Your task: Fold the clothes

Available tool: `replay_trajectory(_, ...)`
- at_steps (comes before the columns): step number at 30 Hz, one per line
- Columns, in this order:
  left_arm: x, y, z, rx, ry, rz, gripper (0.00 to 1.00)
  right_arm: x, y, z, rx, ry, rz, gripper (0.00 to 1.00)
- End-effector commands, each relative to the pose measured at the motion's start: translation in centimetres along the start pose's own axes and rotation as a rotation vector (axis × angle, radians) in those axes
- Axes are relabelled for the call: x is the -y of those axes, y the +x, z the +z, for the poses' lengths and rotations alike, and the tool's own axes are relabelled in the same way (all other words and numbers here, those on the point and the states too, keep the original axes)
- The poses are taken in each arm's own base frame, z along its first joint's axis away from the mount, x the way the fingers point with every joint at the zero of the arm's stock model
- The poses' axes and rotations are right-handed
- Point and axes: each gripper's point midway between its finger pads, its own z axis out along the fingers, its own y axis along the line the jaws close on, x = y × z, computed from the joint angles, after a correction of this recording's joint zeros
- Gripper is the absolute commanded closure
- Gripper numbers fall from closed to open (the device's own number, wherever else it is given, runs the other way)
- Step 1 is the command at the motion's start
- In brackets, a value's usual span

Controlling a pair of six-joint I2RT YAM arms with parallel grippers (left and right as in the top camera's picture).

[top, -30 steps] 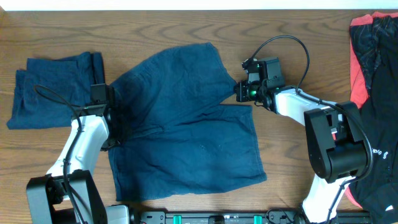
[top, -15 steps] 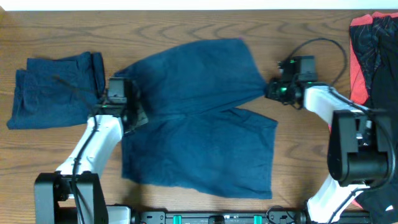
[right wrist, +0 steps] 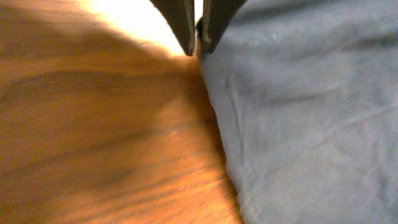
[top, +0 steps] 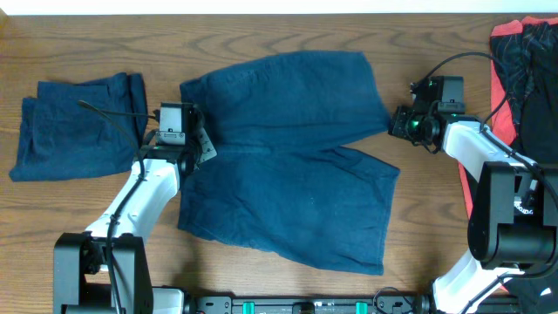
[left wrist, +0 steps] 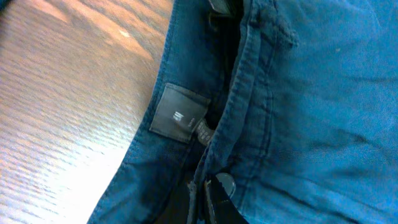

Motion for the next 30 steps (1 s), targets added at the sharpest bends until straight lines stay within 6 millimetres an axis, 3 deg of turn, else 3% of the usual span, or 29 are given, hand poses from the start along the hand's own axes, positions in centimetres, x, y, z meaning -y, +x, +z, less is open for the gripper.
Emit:
replay_trajectory(1, -1.7, -0.5, 0.6, 0.031, -0.075, -0.02, 0.94, 1.3, -1.7, -1.2, 0.06, 0.039, -0.026, 0.9)
replay_trajectory(7, -2.0, -0.7, 1.0, 0.04, -0.093, -0.023, 0.91, 0.3, -2.5, -2.6, 0.087, 0.011, -0.051, 0.82)
replay_trajectory(11, -1.8, -1.2, 0.6, 0.036, -0.096, 0.024, 0.76, -0.3, -1.5, -4.4, 0.049, 0.009, -0.073, 0.67)
replay_trajectory(17, -1.6, -1.5, -1.3, -0.044, -0.133, 0.128, 0.48, 0.0, 0.2, -7.7, 0.002, 0.07, -0.06, 0.59)
replay_trajectory(19, -1.8, -1.1, -2.2, -0.091, -0.151, 0.131, 0.44, -0.2, 1.2, -9.0, -0.025, 0.078, -0.053, 0.56)
replay_trajectory(24, -2.2, 2.4, -4.9, -0.265, -0.144, 0.13, 0.43, -0.6, 4.9, -10.8, -0.153, 0.097, -0.047, 0.54)
replay_trajectory(30, -4.0, 7.7, -7.6, -0.504, -0.199, 0.089, 0.43, -1.6, 10.1, -11.1, -0.343, 0.115, -0.068, 0.5)
